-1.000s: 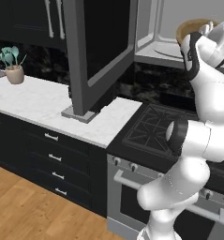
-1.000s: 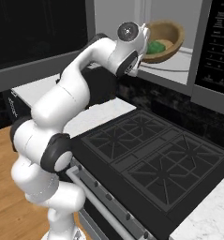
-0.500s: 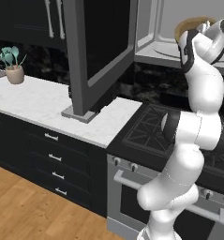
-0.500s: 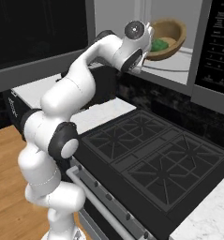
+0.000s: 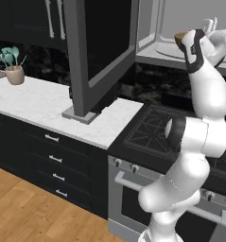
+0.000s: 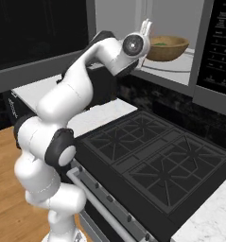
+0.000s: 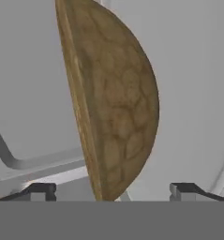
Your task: Pick the broccoli from the sink and place it in the bowl. Then pick the bowl and place it in the microwave. Then close the microwave door and press the start button.
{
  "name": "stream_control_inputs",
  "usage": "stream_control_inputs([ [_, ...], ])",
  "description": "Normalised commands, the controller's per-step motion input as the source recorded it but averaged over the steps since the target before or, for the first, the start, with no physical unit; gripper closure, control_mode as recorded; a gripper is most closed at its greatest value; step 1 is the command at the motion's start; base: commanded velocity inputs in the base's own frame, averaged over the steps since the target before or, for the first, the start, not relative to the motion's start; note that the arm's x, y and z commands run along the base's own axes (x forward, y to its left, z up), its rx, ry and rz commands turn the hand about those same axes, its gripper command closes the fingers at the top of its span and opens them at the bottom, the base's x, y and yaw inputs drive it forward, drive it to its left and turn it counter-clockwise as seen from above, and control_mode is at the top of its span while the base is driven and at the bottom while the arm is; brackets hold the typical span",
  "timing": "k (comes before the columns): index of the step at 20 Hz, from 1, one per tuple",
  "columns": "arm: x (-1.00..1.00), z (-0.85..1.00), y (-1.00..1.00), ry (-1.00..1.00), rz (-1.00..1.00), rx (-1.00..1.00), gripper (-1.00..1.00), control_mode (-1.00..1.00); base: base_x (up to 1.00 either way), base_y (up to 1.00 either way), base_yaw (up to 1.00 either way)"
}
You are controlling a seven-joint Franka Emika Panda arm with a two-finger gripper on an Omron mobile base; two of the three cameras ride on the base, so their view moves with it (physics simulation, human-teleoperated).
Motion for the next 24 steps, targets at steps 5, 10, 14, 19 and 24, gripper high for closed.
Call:
stream_control_inputs([
  [5, -0.49, 0.07, 0.36, -0.43, 0.01, -0.1, -1.0, -1.0, 0.0, 0.0, 0.0],
  [10, -0.96, 0.35, 0.15, -0.14, 0.01, -0.07, -1.0, -1.0, 0.0, 0.0, 0.0],
  [14, -1.0, 0.73, 0.01, 0.01, 0.07, -0.04, -1.0, -1.0, 0.0, 0.0, 0.0],
  [19, -1.0, 0.85, 0.01, 0.06, 0.09, -0.05, -1.0, -1.0, 0.0, 0.0, 0.0],
  [24, -1.0, 0.9, 0.0, 0.1, 0.06, -0.1, -1.0, -1.0, 0.0, 0.0, 0.0],
])
